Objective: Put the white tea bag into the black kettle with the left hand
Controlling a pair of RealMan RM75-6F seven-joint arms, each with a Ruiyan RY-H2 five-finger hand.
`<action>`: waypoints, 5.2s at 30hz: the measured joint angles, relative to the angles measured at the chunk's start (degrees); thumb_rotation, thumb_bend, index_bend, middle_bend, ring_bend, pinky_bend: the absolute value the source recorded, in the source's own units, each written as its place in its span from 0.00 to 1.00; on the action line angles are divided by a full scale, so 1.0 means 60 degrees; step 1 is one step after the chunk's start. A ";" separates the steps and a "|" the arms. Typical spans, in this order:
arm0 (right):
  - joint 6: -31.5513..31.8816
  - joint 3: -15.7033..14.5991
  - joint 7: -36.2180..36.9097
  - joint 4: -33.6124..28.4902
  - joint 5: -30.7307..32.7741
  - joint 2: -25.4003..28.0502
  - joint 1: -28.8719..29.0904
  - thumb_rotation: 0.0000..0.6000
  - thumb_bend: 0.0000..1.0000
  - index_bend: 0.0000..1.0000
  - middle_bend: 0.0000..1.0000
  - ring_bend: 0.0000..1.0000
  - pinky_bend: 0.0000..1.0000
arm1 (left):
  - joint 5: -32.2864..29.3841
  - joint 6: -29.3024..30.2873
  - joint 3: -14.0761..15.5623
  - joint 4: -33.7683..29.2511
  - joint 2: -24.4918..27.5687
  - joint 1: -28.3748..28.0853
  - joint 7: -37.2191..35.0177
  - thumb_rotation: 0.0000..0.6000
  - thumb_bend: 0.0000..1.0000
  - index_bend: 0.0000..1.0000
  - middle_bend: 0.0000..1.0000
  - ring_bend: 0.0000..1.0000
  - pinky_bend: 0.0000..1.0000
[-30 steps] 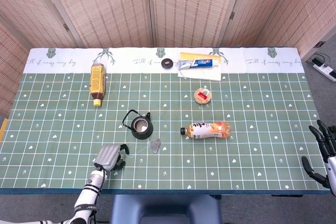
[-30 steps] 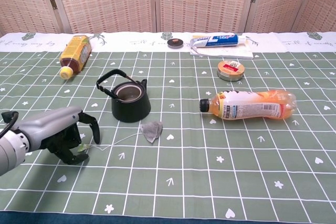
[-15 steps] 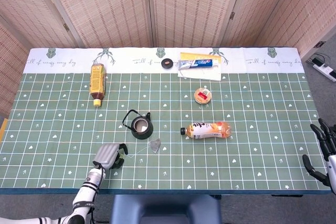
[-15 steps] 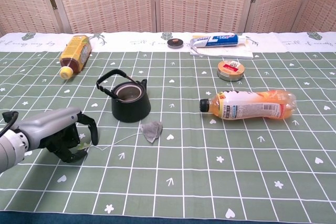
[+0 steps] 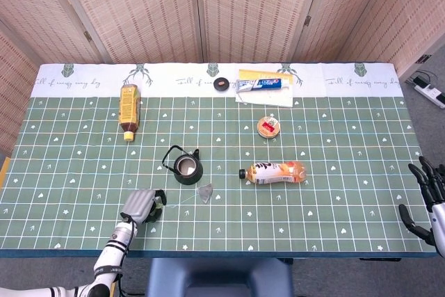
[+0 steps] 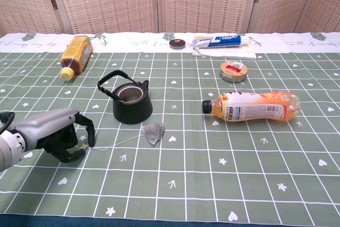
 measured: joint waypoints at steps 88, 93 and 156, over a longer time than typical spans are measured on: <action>-0.0501 0.0153 0.0126 -0.0142 0.0565 0.0094 0.0181 1.00 0.44 0.00 0.00 0.12 0.00 | 0.0397 0.1348 -0.2507 -0.0985 0.1482 -0.2521 0.1418 1.00 0.54 0.56 1.00 1.00 1.00; -0.0407 0.0139 0.0125 -0.0148 0.0501 0.0097 0.0143 1.00 0.44 0.00 0.00 0.12 0.00 | 0.0429 0.1338 -0.2122 -0.0956 0.1445 -0.2380 0.1145 1.00 0.54 0.56 1.00 1.00 1.00; -0.0084 0.0031 -0.0312 -0.0255 0.0063 -0.0036 0.0001 1.00 0.44 0.00 0.00 0.12 0.00 | 0.2288 0.2115 -0.0168 -0.1440 0.1166 -0.1055 -0.1279 1.00 0.53 0.54 1.00 1.00 1.00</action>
